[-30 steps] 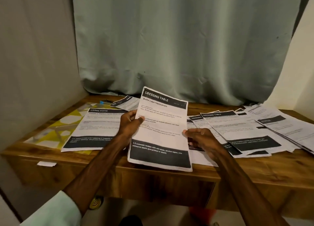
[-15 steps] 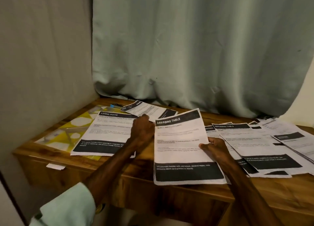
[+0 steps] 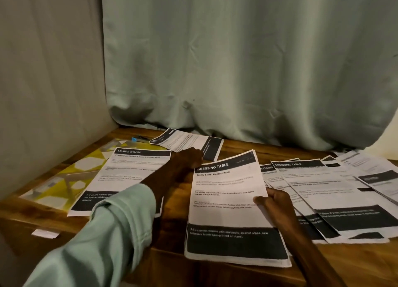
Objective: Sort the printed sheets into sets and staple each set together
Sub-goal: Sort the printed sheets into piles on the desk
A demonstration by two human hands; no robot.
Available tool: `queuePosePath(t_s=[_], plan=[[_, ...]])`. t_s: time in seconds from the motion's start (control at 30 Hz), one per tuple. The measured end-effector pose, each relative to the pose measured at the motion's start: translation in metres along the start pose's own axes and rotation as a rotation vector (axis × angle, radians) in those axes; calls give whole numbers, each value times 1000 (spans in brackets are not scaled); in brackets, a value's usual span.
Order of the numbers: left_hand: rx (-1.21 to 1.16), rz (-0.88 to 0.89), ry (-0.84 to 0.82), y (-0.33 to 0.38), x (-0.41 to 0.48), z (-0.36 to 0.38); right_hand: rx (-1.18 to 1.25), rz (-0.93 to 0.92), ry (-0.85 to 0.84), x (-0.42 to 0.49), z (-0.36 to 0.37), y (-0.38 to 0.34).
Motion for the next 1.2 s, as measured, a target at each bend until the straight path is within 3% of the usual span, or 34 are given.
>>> queuePosePath(t_s=[0.3, 0.5, 0.67, 0.8, 1.2], plan=[[-141, 65, 148, -28, 36, -37, 152, 69, -21, 2, -8, -5], [-197, 55, 220, -28, -43, -95, 145, 54, -37, 23, 11, -46], [-77, -117, 268, -75, -101, -68, 93, 59, -65, 35, 35, -54], [-59, -284, 156, -94, -133, -15, 117, 94, -62, 27, 45, -54], [-32, -247, 205, -94, -151, -28, 142, 128, -78, -1, 70, -71]])
Point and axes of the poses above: each hand's wrist, its own x-axis towards the middle knuckle, its own z-axis out of the palm, y = z × x, the point moved 10 cm from there along x, towards the middle knuckle, and after that the axes turned 14 degrees about -x, right-handed, at the moved point
